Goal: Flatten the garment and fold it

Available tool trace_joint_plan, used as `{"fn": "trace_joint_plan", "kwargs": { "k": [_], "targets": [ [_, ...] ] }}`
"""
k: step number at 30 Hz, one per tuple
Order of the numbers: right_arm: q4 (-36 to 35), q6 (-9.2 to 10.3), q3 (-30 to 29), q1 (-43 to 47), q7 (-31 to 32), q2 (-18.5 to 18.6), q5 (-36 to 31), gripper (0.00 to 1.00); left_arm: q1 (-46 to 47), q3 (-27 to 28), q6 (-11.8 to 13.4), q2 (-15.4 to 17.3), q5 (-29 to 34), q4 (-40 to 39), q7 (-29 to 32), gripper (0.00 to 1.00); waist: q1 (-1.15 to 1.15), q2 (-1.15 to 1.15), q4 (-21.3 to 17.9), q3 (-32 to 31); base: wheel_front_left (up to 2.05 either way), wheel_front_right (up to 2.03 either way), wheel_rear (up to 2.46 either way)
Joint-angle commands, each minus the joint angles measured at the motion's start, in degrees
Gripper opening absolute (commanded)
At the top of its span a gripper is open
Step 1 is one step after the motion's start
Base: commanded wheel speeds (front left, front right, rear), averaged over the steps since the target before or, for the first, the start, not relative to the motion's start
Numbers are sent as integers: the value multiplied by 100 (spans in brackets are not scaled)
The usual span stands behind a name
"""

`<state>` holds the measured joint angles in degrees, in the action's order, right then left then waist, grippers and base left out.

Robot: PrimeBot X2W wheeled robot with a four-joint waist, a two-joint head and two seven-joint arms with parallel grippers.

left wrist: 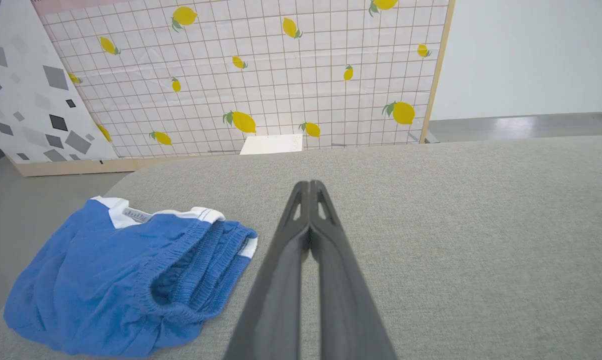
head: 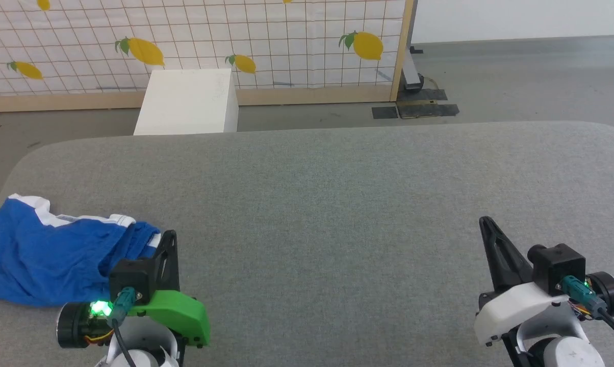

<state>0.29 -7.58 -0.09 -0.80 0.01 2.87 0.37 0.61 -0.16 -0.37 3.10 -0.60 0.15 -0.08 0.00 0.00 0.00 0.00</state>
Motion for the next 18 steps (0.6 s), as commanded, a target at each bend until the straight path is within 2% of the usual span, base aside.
{"fn": "trace_joint_plan", "kwargs": {
  "k": [1,13,14,18],
  "targets": [
    [-29,9,9,80,-1,0,-37,0,-61,16,37,-23,60,-15,8,0,0,0,0,0,0,0,0],
    [-29,9,9,80,-1,0,-37,0,-61,16,37,-23,60,-15,8,0,0,0,0,0,0,0,0],
    [0,0,1,0,0,0,0,100,0,0,0,0,0,0,0,100,0,0,0,0,0,0,0],
    [19,0,-8,12,-18,0,31,100,-2,-23,-3,1,-18,14,-17,100,0,0,0,1,0,0,0]
  ]
}}
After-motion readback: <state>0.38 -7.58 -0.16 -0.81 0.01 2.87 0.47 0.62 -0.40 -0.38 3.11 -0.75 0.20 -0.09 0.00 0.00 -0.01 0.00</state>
